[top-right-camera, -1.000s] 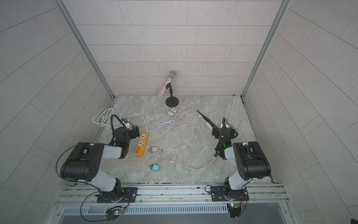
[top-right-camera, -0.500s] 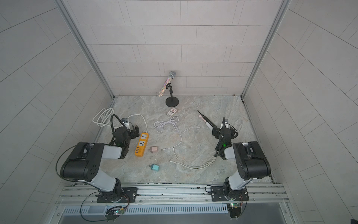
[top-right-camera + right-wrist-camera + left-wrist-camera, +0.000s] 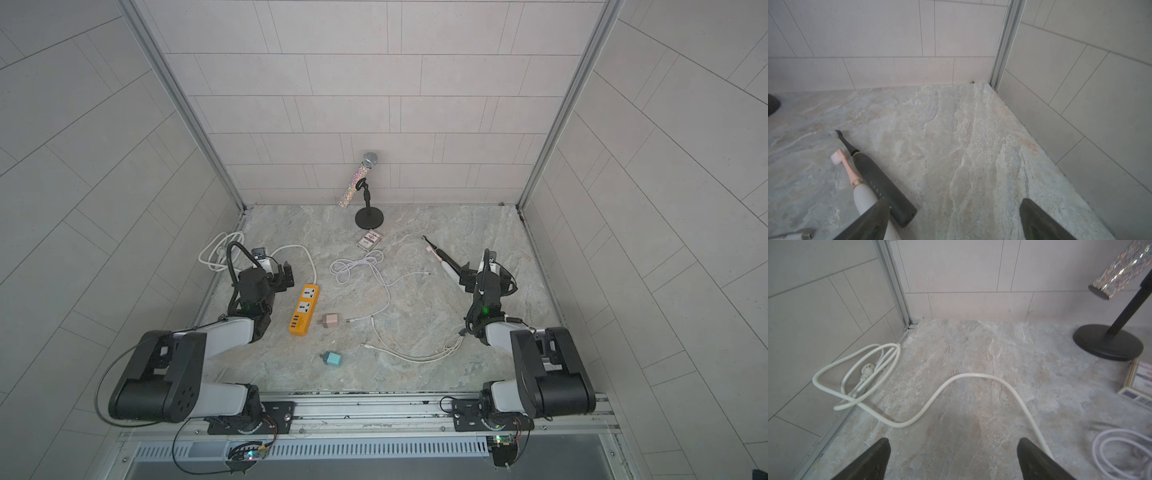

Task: Charge the electric toothbrush
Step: Pick up the charging cable from the center of the board.

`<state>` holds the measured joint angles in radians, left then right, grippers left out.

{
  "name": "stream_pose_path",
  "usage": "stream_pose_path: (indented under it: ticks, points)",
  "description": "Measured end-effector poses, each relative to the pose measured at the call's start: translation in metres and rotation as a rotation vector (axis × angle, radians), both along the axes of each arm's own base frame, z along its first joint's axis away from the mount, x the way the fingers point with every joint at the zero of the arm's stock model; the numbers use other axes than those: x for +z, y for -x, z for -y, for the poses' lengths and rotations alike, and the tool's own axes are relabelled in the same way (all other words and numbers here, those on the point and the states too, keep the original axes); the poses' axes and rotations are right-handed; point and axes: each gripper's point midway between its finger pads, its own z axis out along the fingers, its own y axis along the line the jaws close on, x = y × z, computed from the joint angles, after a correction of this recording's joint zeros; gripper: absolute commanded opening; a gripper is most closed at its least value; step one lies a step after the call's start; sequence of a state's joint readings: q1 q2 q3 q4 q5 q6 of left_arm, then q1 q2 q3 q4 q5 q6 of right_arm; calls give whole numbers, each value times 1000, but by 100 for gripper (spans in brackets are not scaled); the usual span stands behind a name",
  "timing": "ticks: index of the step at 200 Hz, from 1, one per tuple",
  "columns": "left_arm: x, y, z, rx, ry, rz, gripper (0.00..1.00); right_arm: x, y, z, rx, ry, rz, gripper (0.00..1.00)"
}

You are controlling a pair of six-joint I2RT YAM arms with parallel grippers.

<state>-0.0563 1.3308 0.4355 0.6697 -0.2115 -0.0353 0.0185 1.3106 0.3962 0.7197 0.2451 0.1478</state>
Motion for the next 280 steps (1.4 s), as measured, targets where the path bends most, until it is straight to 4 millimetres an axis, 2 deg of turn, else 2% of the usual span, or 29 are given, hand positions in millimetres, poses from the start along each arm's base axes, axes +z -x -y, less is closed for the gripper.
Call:
stream_pose_path:
  ticks: [31, 46, 60, 83, 101, 126, 151, 167, 200, 229, 269, 280]
  points:
    - [63, -1, -5, 64, 115, 81, 100, 67, 1, 4, -58, -142, 103, 100]
    - [88, 5, -8, 99, 202, 132, 100, 79, 9, 4, -75, -218, 118, 100]
    - [98, 13, -8, 122, 285, 159, 100, 75, 16, 1, -71, -270, 87, 99]
    - [89, 24, -2, 119, 373, 113, 100, 54, 25, -12, -35, -331, -43, 100]
    - [81, 33, 6, 104, 434, 41, 100, 49, 30, -32, 22, -358, -138, 98]
    - [85, 49, 28, 41, 506, -35, 100, 51, 40, -86, 182, -353, -255, 96]
    - [86, 70, 62, -67, 521, -128, 100, 48, 66, -150, 379, -294, -382, 94]
    - [77, 87, 80, -131, 517, -208, 100, 43, 87, -180, 477, -247, -454, 93]
    - [49, 122, 111, -231, 493, -394, 100, 25, 135, -226, 654, -137, -590, 91]
    - [30, 149, 130, -302, 467, -527, 100, 3, 170, -259, 790, -39, -695, 88]
    - [30, 165, 125, -303, 470, -550, 100, -34, 195, -289, 915, 90, -821, 80]
    - [32, 168, 124, -305, 471, -544, 100, -45, 199, -293, 937, 122, -863, 74]
